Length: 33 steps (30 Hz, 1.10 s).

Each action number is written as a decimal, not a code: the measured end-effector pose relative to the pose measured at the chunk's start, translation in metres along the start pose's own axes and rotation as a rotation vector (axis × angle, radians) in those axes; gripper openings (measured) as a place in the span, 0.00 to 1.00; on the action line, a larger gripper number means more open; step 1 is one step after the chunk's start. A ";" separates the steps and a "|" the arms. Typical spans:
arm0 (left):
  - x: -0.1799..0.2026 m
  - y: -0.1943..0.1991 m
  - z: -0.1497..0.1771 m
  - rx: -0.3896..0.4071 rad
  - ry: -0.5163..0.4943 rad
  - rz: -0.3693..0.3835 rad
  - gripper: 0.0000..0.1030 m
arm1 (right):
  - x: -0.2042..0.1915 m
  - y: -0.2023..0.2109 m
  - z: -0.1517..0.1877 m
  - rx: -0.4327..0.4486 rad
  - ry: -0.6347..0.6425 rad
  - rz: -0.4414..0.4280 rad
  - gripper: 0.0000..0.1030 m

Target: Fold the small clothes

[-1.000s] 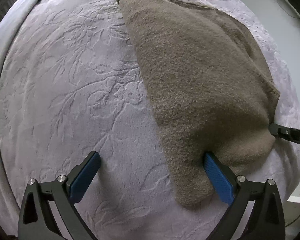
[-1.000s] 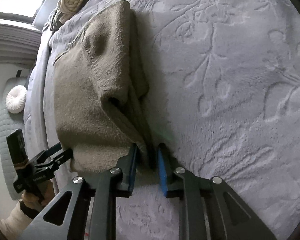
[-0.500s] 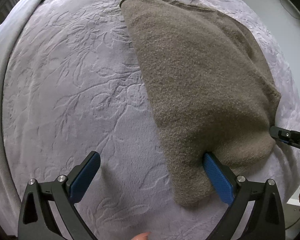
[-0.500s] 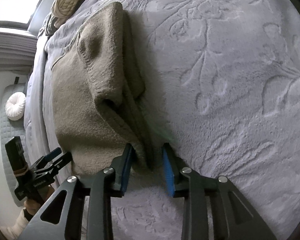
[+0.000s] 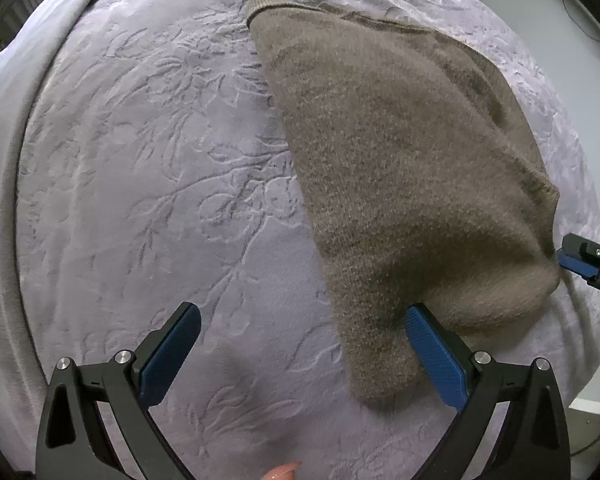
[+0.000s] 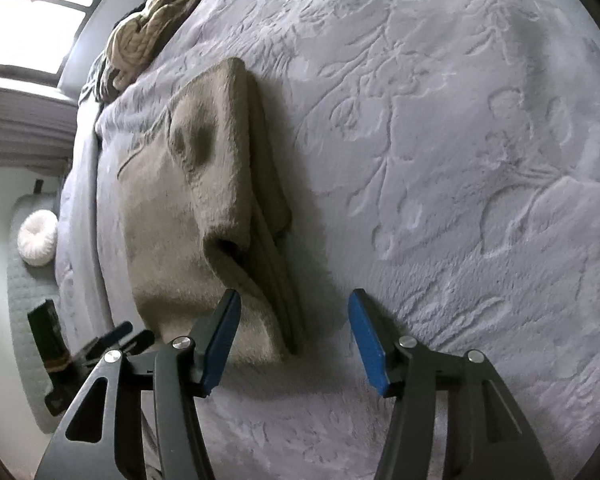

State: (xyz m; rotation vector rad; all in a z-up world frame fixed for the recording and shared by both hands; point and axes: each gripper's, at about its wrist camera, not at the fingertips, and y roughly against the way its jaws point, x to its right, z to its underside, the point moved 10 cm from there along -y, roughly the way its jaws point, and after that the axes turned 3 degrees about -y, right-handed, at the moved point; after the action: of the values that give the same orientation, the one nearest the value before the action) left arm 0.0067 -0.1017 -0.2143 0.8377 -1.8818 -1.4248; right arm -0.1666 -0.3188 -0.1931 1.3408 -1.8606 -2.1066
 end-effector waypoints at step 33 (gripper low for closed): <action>0.006 -0.012 -0.078 0.073 0.130 0.274 0.99 | -0.043 -0.052 -0.080 -0.140 0.087 -0.220 0.70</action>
State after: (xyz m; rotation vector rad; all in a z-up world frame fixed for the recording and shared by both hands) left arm 0.0658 -0.1533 -0.2087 0.6591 -1.8755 -1.1156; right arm -0.0659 -0.3445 -0.2050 1.6395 -1.5651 -2.1881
